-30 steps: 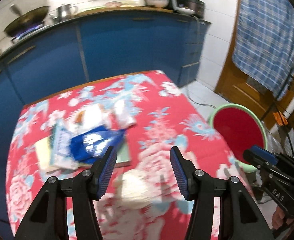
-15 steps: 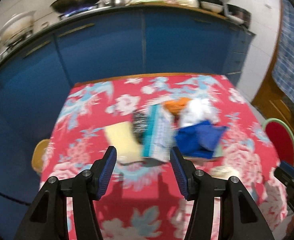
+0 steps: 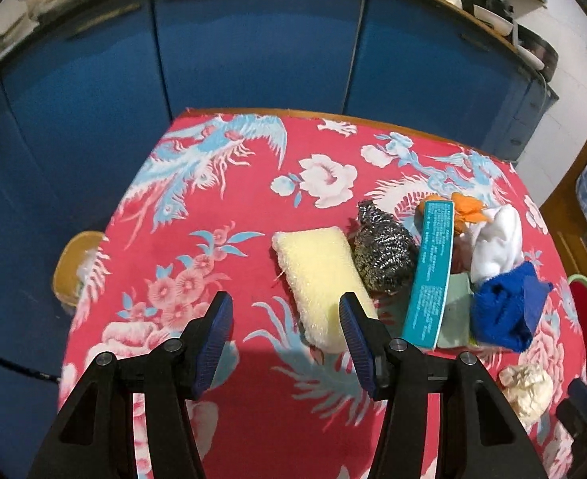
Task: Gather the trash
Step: 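Move both open tools back over the table, then grasp the yellow sponge with the left tool while the right tool grasps a paper ball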
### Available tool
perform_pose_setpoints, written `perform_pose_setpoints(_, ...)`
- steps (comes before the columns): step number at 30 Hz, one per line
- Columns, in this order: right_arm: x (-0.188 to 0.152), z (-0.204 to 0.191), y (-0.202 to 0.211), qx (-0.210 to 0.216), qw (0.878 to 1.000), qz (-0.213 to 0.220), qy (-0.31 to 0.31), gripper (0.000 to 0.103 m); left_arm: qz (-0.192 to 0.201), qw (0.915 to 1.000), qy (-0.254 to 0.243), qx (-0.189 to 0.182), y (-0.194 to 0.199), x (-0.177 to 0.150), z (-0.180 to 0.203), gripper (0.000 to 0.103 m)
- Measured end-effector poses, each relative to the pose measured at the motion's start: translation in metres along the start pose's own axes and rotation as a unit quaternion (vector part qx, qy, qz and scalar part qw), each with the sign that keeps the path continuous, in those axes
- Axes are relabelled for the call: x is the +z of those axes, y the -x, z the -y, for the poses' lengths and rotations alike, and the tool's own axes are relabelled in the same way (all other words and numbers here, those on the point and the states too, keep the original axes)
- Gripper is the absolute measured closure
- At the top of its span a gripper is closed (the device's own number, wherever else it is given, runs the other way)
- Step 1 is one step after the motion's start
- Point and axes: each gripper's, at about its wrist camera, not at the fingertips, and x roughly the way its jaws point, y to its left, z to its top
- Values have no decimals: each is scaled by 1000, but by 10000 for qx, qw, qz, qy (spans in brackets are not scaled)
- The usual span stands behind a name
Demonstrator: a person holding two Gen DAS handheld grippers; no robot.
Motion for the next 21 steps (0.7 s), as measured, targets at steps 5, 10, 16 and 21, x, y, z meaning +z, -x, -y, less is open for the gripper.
perform_pose_setpoints(5, 1, -9, -10, 43, 9999, -96, 71, 62, -103, 9992, 78, -369, -11, 1, 4, 46)
perform_pose_setpoints(10, 0, -15, -19, 99, 9997, -194, 103, 62, -153, 9986, 78, -493, -18, 1, 11, 46)
perform_pose_setpoints(16, 0, -16, -25, 151, 9996, -221, 98, 62, -237, 9972, 280, -646, -27, 1, 11, 52)
perform_pose_setpoints(21, 0, -18, -24, 292, 9993, -198, 81, 62, -64, 9970, 105, -767, -24, 0, 16, 63)
